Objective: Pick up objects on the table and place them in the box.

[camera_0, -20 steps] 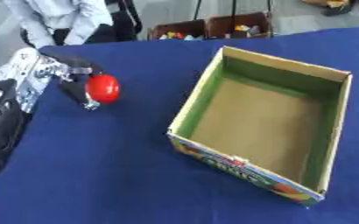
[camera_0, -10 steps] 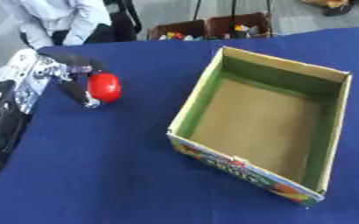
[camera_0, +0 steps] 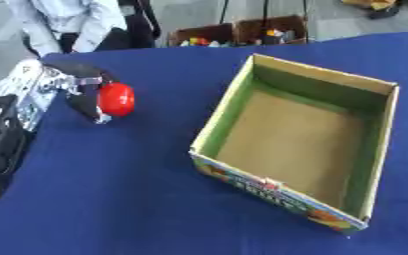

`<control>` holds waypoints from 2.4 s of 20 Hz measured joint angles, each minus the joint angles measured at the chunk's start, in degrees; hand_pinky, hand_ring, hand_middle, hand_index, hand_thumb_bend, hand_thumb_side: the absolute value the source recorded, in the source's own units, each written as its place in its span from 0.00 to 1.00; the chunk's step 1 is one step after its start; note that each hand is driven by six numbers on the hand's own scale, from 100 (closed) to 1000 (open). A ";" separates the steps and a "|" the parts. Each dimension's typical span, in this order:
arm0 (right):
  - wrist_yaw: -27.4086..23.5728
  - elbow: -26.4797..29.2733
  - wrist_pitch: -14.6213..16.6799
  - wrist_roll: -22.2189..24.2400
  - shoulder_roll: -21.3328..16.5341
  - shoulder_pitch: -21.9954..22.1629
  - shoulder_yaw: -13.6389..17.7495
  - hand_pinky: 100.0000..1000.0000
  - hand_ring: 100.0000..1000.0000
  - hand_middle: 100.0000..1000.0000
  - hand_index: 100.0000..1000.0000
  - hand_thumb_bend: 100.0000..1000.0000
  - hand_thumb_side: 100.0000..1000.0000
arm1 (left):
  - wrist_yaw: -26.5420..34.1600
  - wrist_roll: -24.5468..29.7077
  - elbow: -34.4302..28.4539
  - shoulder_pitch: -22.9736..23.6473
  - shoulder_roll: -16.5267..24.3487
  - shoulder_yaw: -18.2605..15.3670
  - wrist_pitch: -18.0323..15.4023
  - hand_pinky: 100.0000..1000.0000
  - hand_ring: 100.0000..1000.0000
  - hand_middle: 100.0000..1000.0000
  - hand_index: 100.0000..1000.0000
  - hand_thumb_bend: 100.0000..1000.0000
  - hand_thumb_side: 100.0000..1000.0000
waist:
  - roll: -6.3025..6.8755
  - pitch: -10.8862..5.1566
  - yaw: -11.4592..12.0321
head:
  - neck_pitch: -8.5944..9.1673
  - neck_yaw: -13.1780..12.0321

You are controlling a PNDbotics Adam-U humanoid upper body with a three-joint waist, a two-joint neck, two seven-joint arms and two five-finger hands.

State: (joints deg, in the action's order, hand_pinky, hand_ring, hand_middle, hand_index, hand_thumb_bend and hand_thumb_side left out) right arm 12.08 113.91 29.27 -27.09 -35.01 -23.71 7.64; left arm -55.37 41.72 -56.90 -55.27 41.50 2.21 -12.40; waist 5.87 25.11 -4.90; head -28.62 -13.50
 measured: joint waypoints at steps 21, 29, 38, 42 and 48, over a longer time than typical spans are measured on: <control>0.01 0.00 -0.39 -0.84 0.45 -0.01 0.13 0.73 0.77 0.70 0.74 0.00 1.00 | 1.53 -10.28 0.71 0.58 -0.74 0.04 0.87 0.18 0.58 0.58 0.70 0.00 0.37 | 0.00 0.00 -0.38 | 0.04 -0.46; 0.01 0.00 -0.40 -0.94 0.50 0.00 0.33 0.73 0.77 0.70 0.74 0.00 1.00 | 1.64 -13.21 0.66 0.58 -0.75 0.05 1.93 0.11 0.54 0.54 0.66 0.00 0.45 | 0.00 0.00 -0.35 | -0.03 -0.46; -0.03 0.00 -0.61 -1.14 0.51 0.06 0.45 0.73 0.77 0.70 0.74 0.00 1.00 | 4.45 -14.67 -2.19 0.75 -0.69 0.06 2.31 0.07 0.52 0.52 0.65 0.00 0.45 | -0.01 -0.07 0.35 | -0.81 0.28; -0.11 0.00 -0.63 -1.16 0.51 0.21 0.48 0.73 0.77 0.70 0.74 0.00 1.00 | 5.36 -14.75 -3.91 0.96 -0.57 0.11 2.22 0.06 0.50 0.51 0.64 0.00 0.43 | -0.02 -0.81 0.60 | -1.20 0.71; -0.36 0.00 -0.83 -1.36 0.51 0.65 0.81 0.73 0.77 0.70 0.74 0.00 1.00 | 8.08 -14.98 -10.00 1.27 0.83 0.38 1.71 0.04 0.48 0.49 0.63 0.00 0.41 | -0.02 -2.71 1.44 | -2.08 1.93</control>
State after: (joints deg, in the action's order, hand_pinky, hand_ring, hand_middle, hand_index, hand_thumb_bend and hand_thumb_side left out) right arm 11.72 113.91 28.44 -28.45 -34.50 -23.06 8.46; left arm -47.29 26.74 -66.90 -54.00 42.33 2.59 -10.69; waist 5.85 22.40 -3.46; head -30.69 -11.57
